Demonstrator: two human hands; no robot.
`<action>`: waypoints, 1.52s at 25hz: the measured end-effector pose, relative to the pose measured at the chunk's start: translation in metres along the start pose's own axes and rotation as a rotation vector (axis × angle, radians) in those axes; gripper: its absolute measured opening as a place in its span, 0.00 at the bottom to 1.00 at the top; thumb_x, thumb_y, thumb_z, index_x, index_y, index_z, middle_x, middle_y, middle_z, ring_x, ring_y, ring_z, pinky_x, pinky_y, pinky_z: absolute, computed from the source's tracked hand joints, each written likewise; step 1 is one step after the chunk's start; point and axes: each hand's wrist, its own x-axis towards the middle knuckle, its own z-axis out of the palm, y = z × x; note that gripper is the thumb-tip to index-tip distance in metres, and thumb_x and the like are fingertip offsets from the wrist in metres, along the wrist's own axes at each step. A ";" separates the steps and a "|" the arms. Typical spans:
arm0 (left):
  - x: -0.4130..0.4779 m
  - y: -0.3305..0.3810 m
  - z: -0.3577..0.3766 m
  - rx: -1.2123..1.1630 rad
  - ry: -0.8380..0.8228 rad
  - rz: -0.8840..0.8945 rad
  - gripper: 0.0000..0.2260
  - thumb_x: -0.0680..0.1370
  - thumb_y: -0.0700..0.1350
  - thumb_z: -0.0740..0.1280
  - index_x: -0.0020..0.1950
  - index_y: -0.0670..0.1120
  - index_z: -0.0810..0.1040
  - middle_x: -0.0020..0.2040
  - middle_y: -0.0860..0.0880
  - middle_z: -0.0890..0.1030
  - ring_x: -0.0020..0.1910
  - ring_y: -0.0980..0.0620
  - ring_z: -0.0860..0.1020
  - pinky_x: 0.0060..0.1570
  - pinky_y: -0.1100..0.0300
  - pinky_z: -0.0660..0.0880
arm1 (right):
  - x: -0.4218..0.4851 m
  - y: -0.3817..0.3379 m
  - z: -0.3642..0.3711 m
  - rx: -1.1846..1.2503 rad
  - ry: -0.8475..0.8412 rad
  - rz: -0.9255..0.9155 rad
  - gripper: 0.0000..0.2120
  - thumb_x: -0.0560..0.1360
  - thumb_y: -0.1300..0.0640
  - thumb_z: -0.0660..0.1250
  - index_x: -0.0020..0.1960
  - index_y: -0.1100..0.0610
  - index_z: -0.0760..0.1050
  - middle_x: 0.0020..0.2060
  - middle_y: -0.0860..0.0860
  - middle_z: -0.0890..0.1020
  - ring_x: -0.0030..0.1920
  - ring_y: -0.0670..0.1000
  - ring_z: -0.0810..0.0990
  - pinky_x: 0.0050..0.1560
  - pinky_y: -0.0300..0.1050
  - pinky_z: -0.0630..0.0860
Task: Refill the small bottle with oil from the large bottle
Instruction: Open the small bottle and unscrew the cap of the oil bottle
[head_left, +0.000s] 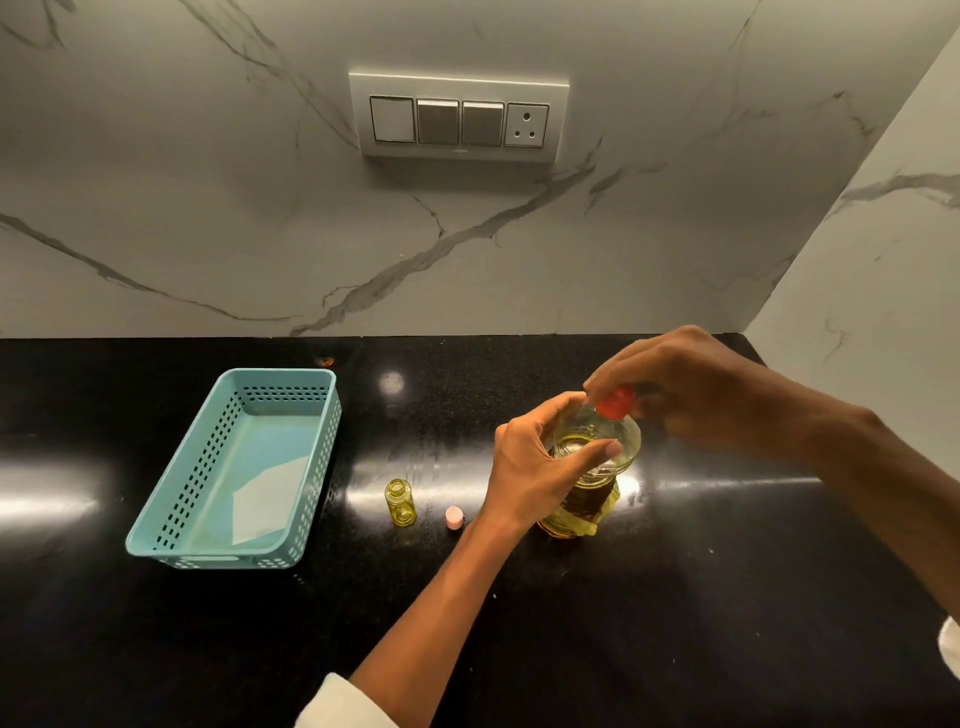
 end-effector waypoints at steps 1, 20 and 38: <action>0.001 -0.001 0.000 -0.006 0.008 0.000 0.26 0.70 0.49 0.79 0.66 0.54 0.77 0.55 0.69 0.79 0.58 0.66 0.80 0.60 0.67 0.76 | -0.001 -0.002 0.000 0.030 0.034 0.026 0.20 0.67 0.55 0.76 0.58 0.56 0.82 0.54 0.49 0.82 0.52 0.45 0.82 0.50 0.35 0.80; 0.001 -0.002 0.001 0.022 0.002 0.000 0.30 0.69 0.51 0.79 0.69 0.46 0.76 0.63 0.51 0.82 0.62 0.59 0.80 0.63 0.55 0.78 | -0.066 0.053 0.099 0.224 0.328 0.736 0.15 0.67 0.57 0.78 0.52 0.55 0.81 0.44 0.48 0.83 0.43 0.45 0.81 0.49 0.42 0.81; -0.129 -0.051 -0.060 0.193 0.625 -0.254 0.19 0.78 0.43 0.71 0.69 0.50 0.76 0.61 0.53 0.81 0.59 0.60 0.80 0.57 0.64 0.79 | -0.090 0.072 0.202 0.360 0.244 0.794 0.37 0.59 0.48 0.82 0.64 0.56 0.76 0.56 0.51 0.80 0.53 0.50 0.78 0.49 0.45 0.78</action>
